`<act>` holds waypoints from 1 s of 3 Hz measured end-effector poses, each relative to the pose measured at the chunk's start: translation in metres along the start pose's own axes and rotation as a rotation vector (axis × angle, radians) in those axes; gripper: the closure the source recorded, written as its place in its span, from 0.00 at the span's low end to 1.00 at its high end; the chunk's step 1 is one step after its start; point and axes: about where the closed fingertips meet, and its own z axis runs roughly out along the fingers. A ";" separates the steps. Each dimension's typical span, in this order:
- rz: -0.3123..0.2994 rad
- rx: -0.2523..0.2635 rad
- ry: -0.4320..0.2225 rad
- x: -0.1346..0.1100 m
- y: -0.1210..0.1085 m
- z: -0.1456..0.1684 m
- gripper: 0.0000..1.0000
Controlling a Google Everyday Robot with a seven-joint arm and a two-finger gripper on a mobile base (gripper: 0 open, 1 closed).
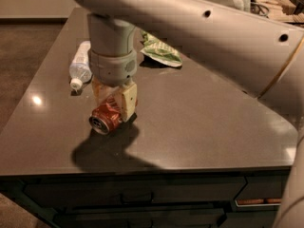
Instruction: Place coke can upright
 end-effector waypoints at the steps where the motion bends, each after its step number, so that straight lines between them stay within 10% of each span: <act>1: 0.131 0.078 -0.090 0.009 -0.007 -0.026 1.00; 3: 0.475 0.230 -0.306 0.042 -0.007 -0.059 1.00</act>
Offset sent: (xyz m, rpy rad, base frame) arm 0.0391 -0.0335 0.0688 0.2802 0.2281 -0.5001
